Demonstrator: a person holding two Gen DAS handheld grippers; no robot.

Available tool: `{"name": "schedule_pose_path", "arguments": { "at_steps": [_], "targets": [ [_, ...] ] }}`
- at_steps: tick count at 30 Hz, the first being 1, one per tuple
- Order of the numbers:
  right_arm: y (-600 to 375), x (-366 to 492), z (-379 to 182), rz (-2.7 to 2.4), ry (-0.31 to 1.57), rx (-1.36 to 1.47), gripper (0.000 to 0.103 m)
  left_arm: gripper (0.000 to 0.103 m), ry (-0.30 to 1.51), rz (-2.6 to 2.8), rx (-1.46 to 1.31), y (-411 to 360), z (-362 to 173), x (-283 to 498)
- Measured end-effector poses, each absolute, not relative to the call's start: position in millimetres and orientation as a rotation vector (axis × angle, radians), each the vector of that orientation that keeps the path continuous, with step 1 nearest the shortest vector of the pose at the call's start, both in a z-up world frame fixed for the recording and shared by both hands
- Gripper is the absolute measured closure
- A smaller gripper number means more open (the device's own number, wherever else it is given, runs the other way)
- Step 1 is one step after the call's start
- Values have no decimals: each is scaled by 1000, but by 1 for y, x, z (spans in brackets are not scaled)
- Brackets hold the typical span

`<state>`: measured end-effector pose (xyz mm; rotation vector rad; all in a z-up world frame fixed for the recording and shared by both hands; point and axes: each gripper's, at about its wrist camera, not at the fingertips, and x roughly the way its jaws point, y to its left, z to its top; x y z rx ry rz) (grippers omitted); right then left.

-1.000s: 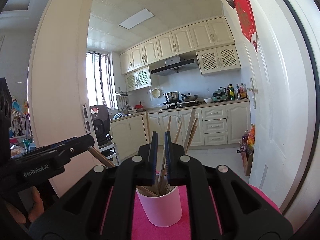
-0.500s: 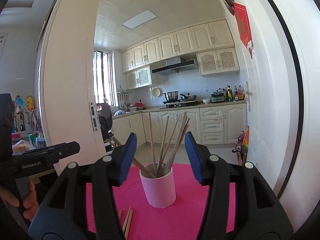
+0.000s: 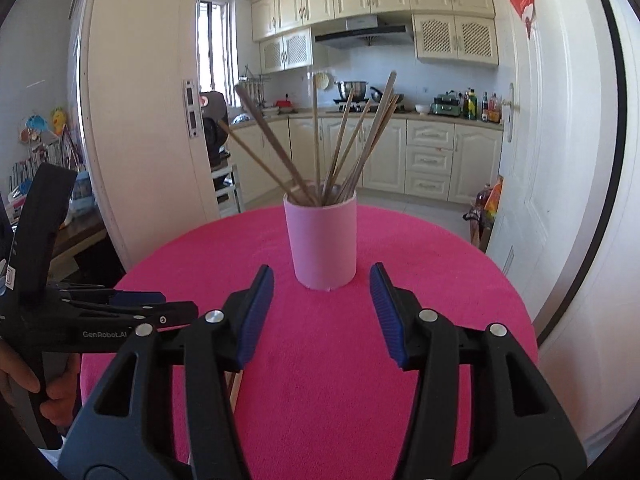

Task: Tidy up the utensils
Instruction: 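Lower both open tools to the loose chopsticks and pinch one each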

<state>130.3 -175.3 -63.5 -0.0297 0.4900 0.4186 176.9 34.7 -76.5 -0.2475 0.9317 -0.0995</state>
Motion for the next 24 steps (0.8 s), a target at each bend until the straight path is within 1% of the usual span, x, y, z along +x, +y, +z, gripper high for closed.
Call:
{"name": "schedule_pose_path", "arguments": {
  "at_steps": [4,7,8,9,18,19,20,21,22,24],
  "targets": [
    [-165,141,-78,457,631,-42,53,48,1044,-87,-227,28,-96,184],
    [-161,147,-90,462,713,-47,61,48,1087,-75,-212,26,-105,189],
    [-162,148,-91,458,723,-44,67,52,1098,-70,-204,25,-107,191],
    [-162,149,-93,455,738,-45,68,59,1111,-71,-203,25,-109,194],
    [-161,156,-97,484,837,-37,68,63,1127,-52,-136,8,-113,212],
    [-159,157,-98,491,856,-45,68,67,1125,-56,-129,8,-113,214],
    [-156,158,-99,499,880,-55,68,75,1129,-52,-118,10,-113,215],
    [-153,159,-100,510,899,-58,68,88,1132,-31,-91,11,-115,216],
    [-151,160,-101,520,915,-59,69,91,1132,-31,-85,12,-115,217],
    [-145,163,-104,543,951,-67,69,92,1135,-46,-103,16,-115,218]
  ]
}}
